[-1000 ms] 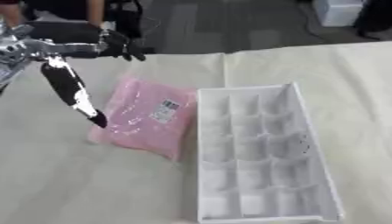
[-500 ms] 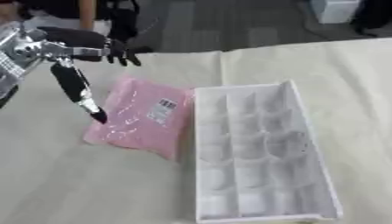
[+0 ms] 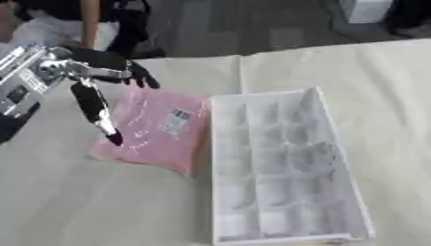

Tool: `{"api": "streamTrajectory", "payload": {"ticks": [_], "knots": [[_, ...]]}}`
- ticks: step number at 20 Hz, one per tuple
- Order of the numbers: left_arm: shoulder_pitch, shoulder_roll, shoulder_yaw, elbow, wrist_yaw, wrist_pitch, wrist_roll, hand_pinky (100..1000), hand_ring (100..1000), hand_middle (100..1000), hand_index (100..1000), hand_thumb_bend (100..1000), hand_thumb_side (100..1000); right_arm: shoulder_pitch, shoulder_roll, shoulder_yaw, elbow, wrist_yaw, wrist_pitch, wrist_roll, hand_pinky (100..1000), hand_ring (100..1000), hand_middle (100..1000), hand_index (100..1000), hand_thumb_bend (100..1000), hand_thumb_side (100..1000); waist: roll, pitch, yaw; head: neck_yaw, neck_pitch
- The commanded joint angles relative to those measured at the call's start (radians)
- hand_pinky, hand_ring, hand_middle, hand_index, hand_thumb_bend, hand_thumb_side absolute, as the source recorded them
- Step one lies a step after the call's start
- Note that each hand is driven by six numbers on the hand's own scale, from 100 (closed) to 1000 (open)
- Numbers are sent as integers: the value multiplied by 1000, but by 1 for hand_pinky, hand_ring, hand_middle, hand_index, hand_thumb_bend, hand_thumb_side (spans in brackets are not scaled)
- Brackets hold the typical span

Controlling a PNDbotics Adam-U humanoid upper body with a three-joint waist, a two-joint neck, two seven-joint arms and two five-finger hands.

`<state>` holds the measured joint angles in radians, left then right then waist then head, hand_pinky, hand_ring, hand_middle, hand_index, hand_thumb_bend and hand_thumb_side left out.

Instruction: Pick up objects on the table and place them in the box.

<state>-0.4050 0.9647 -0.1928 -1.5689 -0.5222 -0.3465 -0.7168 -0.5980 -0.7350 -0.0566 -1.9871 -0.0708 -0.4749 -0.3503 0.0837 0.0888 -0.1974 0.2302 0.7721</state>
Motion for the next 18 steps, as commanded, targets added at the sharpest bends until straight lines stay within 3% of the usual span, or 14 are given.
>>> {"api": "streamTrajectory", "payload": {"ticks": [1,3,5,11,18], "knots": [[-21,7,3,-32,-55,-4,-19,760,865,863,971,1000,494,-19,-13,-9,-13,-3,3,4,658,760,765,763,100,918,-4,-7,2,1,-2],[-29,-7,4,-37,-82,-2,-26,763,870,864,973,1000,504,-19,-13,-9,-13,-3,4,5,655,760,765,763,100,919,-4,-7,3,-1,-2],[-41,-33,9,-43,-114,0,-23,690,840,842,952,1000,502,-18,-11,-9,-13,-4,3,5,655,760,765,763,100,918,-4,-7,3,-3,-2],[-65,-90,20,-44,-217,-6,53,713,834,833,939,1000,518,-19,-9,-9,-13,-4,4,6,654,760,764,761,100,917,-4,-5,-3,-14,-2],[-70,-170,53,11,-215,13,127,700,833,836,922,1000,518,-19,-7,-11,-13,-4,6,10,654,759,764,757,100,917,-6,5,-8,-18,-2]]}}
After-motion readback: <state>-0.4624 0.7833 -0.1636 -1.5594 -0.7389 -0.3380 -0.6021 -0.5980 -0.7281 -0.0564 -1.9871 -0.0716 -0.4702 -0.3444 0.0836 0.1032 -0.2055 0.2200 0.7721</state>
